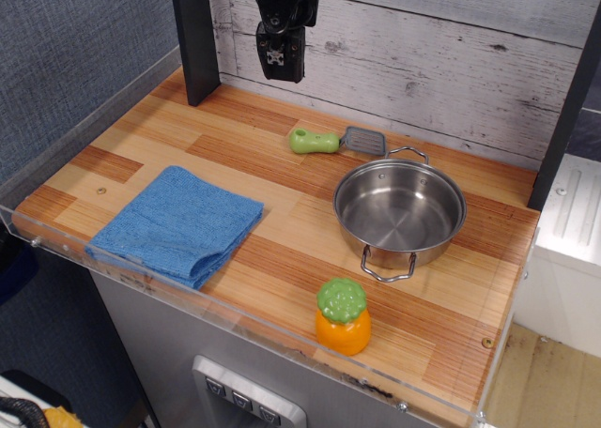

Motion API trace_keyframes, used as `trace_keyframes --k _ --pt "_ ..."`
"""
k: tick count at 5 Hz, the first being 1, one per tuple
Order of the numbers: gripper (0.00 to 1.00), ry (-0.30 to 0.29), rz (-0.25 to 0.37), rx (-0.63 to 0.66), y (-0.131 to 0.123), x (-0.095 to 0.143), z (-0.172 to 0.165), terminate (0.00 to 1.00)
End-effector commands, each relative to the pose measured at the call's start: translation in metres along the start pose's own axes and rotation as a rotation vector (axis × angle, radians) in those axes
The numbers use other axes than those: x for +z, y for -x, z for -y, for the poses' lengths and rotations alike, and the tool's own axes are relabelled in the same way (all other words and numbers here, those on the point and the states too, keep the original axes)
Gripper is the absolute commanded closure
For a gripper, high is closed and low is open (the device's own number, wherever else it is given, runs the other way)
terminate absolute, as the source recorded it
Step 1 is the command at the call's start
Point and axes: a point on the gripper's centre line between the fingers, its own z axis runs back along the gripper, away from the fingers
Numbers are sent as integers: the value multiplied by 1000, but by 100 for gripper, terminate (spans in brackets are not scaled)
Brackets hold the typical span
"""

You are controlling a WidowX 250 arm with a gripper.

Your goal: Move the towel to the back left table corner

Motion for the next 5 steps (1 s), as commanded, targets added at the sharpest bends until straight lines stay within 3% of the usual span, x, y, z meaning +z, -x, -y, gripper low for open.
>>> trace_keyframes --k 1,3,5 --pt "0 0 0 0 0 0 0 0" --pt "0 -50 29 15 -16 -8 -46 0" --pt "0 -46 -38 27 -41 -18 -74 0"
